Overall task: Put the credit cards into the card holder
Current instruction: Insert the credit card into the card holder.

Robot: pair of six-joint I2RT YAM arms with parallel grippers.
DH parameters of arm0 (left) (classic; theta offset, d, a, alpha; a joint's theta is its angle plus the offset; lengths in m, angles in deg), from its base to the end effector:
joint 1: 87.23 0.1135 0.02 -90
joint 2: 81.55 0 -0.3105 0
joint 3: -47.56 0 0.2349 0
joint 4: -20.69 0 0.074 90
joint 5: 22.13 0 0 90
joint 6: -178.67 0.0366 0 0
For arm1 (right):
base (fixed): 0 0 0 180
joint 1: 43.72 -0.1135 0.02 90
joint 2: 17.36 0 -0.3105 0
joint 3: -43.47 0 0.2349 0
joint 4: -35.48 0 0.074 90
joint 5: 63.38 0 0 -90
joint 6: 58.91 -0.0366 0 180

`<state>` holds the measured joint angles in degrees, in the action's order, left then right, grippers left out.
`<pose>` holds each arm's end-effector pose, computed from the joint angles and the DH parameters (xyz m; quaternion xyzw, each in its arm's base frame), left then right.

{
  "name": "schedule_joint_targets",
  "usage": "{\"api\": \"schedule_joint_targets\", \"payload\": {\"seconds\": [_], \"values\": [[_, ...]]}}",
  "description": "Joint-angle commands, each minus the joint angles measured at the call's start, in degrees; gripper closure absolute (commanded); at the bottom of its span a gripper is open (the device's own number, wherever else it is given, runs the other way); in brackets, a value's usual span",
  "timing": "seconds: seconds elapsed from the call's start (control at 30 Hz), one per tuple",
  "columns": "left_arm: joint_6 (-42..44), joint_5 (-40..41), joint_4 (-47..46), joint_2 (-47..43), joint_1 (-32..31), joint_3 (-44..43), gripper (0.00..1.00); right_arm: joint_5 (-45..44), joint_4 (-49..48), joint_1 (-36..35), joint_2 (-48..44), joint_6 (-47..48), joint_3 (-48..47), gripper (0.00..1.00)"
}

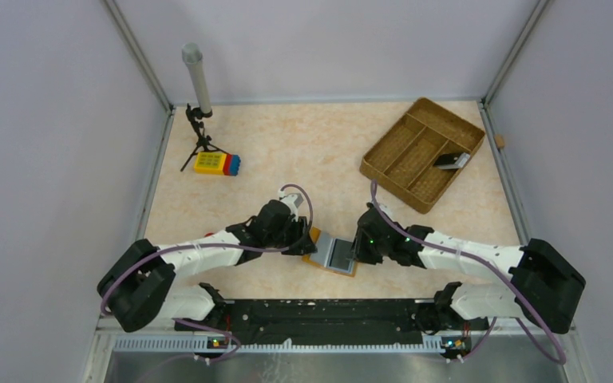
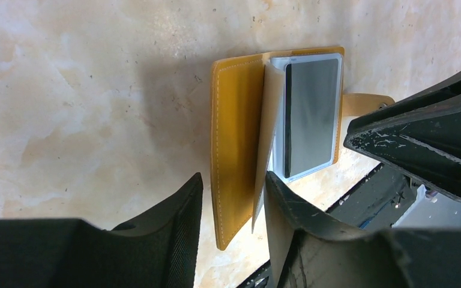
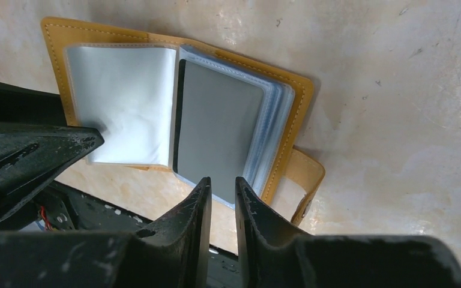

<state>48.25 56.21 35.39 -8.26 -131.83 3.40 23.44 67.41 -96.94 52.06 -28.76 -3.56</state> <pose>0.1480 -0.1563 0.2205 0.0732 0.9131 -0.3325 0.2244 0.1169 0.1530 0.2249 0.0635 0.9495 0.2409 0.1909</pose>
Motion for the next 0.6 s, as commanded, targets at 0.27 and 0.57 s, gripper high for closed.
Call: {"api": "schedule_joint_targets", "payload": {"seconds": [0.27, 0.57], "values": [[0.18, -1.08, -2.98, 1.23, 0.40, 0.49, 0.72, -1.26, -1.47, -0.59, 1.46, -1.60, 0.85, 0.85], [0.09, -1.34, -2.89, 1.21, 0.48, 0.65, 0.80, -0.67, -4.06, -0.63, 2.77, -1.70, 1.56, 0.85]]}}
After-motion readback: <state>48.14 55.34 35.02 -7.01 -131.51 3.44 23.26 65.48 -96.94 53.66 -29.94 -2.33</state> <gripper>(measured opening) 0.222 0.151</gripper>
